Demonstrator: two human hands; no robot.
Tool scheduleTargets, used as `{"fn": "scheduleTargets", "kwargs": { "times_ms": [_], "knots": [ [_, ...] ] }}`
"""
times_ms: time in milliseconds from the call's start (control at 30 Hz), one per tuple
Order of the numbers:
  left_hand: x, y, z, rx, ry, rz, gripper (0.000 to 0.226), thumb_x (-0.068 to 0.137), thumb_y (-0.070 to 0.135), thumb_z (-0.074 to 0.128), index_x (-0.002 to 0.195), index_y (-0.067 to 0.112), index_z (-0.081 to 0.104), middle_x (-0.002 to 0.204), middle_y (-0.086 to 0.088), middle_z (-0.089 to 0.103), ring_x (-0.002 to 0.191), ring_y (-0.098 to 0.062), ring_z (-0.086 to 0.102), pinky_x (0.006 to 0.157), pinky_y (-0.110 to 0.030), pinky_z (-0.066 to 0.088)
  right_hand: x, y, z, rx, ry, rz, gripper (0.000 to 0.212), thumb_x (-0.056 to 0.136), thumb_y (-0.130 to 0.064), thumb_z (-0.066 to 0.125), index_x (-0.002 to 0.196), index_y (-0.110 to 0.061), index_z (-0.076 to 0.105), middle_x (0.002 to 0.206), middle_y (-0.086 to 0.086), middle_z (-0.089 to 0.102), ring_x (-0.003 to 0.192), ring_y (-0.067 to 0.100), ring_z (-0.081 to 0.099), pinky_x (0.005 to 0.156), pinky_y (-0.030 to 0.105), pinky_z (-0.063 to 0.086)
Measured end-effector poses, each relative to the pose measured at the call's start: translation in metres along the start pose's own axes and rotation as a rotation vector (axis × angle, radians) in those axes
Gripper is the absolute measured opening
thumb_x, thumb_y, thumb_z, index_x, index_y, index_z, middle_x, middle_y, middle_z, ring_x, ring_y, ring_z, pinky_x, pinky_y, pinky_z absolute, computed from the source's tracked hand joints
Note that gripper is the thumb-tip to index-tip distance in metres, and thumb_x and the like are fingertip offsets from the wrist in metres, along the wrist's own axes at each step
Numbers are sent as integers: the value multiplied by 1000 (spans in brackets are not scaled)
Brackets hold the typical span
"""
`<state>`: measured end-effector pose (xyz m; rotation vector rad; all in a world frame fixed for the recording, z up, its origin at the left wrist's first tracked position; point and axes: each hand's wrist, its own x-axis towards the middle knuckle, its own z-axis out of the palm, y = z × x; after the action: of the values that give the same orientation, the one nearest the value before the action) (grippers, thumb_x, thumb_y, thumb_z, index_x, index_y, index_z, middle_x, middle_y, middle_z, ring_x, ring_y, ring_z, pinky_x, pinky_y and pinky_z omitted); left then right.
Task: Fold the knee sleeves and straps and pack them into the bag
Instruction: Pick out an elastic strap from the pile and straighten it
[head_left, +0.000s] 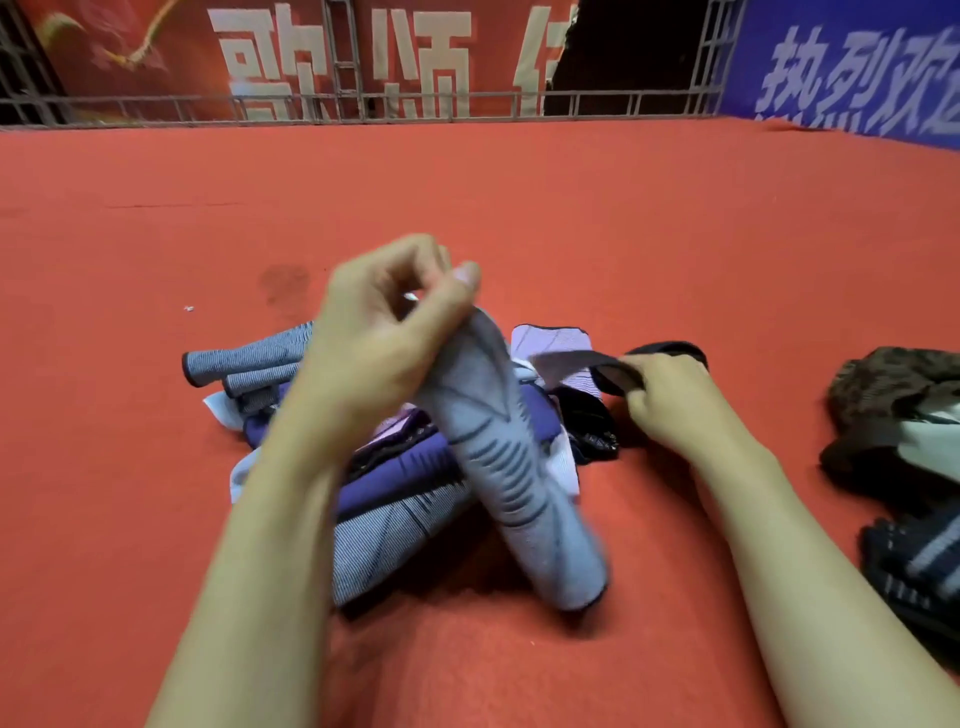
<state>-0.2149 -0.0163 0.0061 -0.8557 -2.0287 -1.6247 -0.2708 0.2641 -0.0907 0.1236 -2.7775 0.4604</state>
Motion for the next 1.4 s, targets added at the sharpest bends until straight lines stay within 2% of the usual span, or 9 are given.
{"fn": "scheduleTargets", "kwargs": {
  "times_ms": [100, 233, 333, 467, 633, 767, 1000, 1167, 1400],
  "knots": [
    [-1, 1, -23, 3, -58, -67, 41, 97, 15, 62, 61, 26, 45, 63, 11, 47, 62, -9, 40, 60, -25, 34, -3, 26, -3, 90, 38, 45, 42, 102, -17, 55, 64, -31, 42, 67, 7, 59, 72, 39, 59, 65, 41, 39],
    [-6, -20, -15, 242, -52, -229, 36, 97, 22, 67, 65, 19, 51, 58, 15, 51, 55, -1, 44, 55, -19, 36, 0, 4, -15, 195, 134, -23, 37, 105, -25, 52, 72, -9, 52, 65, 7, 55, 66, 34, 54, 64, 43, 43],
    [-6, -38, -8, 487, -51, -209, 12, 94, 27, 72, 90, 22, 62, 86, 12, 66, 76, -3, 58, 77, -32, 51, -5, -22, -25, 299, 154, -36, 52, 107, -39, 50, 65, -9, 45, 56, 3, 47, 53, 15, 47, 55, 31, 32],
    [-6, -35, 9, 565, -78, -84, 51, 96, 44, 67, 139, 19, 55, 132, 4, 61, 125, -13, 56, 111, -40, 42, -10, -48, -43, 375, 73, -117, 62, 106, -46, 48, 53, -16, 39, 47, -7, 39, 46, 7, 43, 48, 22, 31],
    [-1, -19, 27, 360, -34, -138, 61, 100, 53, 58, 150, 19, 48, 123, 8, 73, 118, -3, 65, 107, -31, 48, -22, -79, -69, 497, -35, -343, 60, 105, -51, 47, 61, -11, 49, 54, 0, 44, 52, 7, 41, 51, 31, 35],
    [3, -7, 26, -219, 22, -316, 35, 103, 34, 64, 130, 13, 64, 93, 5, 78, 89, -8, 71, 89, -35, 55, -32, -98, -87, 613, -61, -389, 55, 104, -45, 49, 55, -21, 42, 52, -13, 39, 46, 3, 41, 49, 13, 32],
    [2, -4, 11, -433, 46, -209, 17, 99, 21, 65, 112, 11, 68, 100, -6, 76, 90, -18, 70, 83, -34, 57, -37, -111, -91, 519, 0, -430, 53, 100, -59, 43, 66, -19, 51, 58, -1, 51, 50, 12, 47, 52, 34, 37],
    [3, -8, 0, -558, 126, -239, 19, 103, 22, 59, 117, 15, 69, 112, -8, 72, 102, -25, 64, 92, -42, 54, -39, -115, -93, 614, 151, -406, 47, 107, -50, 41, 152, -36, 40, 75, 5, 61, 65, 20, 57, 70, 43, 47],
    [5, -3, 9, -503, 163, -491, 23, 100, 20, 65, 78, 18, 69, 75, 0, 61, 74, -16, 53, 64, -29, 45, -48, -133, -97, 734, 168, -492, 60, 108, -26, 50, 162, -32, 23, 65, 9, 55, 52, 28, 47, 57, 48, 44]
  ]
}}
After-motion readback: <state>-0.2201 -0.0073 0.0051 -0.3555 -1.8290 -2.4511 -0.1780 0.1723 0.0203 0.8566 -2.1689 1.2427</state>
